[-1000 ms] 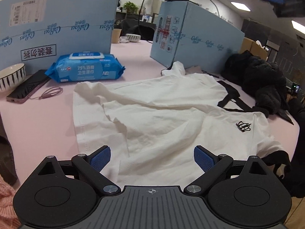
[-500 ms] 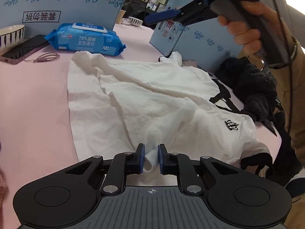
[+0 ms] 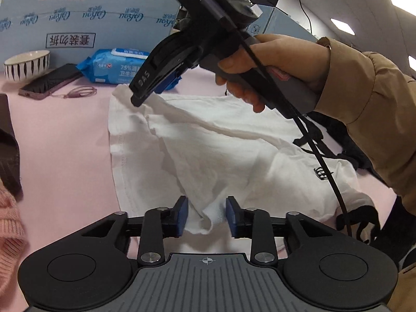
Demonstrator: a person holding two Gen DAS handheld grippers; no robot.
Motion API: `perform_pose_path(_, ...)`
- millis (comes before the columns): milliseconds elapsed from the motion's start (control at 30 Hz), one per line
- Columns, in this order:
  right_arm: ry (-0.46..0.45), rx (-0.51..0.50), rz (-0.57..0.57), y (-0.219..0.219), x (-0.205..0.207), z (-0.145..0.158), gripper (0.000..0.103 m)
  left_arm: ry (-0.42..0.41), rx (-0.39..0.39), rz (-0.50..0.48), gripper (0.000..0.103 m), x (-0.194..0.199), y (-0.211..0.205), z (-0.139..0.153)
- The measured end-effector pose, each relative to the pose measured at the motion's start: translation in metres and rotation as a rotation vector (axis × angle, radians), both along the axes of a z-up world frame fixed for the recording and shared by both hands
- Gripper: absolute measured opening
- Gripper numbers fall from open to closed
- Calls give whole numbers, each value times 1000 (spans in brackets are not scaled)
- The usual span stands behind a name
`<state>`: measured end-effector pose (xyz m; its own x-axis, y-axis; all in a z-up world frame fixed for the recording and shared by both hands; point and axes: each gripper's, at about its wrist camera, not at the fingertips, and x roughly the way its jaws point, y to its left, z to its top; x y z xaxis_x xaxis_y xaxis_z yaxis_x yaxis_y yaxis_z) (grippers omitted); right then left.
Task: Fold clothes
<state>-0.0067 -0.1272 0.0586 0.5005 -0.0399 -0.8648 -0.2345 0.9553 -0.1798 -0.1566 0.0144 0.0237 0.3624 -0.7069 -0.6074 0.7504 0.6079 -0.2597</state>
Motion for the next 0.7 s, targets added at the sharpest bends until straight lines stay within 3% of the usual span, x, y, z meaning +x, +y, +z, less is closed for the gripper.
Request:
perform_pose_path(67,-5,-27,0,2,3,-3,41,12,-7,-19,58,4,-3,-2)
perform_pose_path(100,-7,-38,2,3,3,-5,30,44,-15,-34,57,7,-4,-4)
perform_pose_path(133,-5,-35,1,1,4,-6,15,47,-14,-35,50,8,-5,-5)
perform_pose_path(167,1,-23,-3,-1,4,-6,15,47,-13,-33,43,8,-6,-6)
perform_pose_path(200,-2,-15,0,-3,2,-6,15,52,-11,-39,25,8,-7,-7)
perform_pose_path(233,-8,-14,1,-5,1,-5,12,58,-8,-46,15,8,-7,-7)
perform_pose_path(433,-43,81,-28,-22,-2,12,10,44,-8,-97,7,1,-9,-3)
perform_pose_path(567,-70,165,-47,-33,-4,28,10,52,7,-126,6,-6,-12,-5)
perform_pose_path(700,-98,198,-59,-42,-8,38,10,17,-32,-88,11,-6,-1,2)
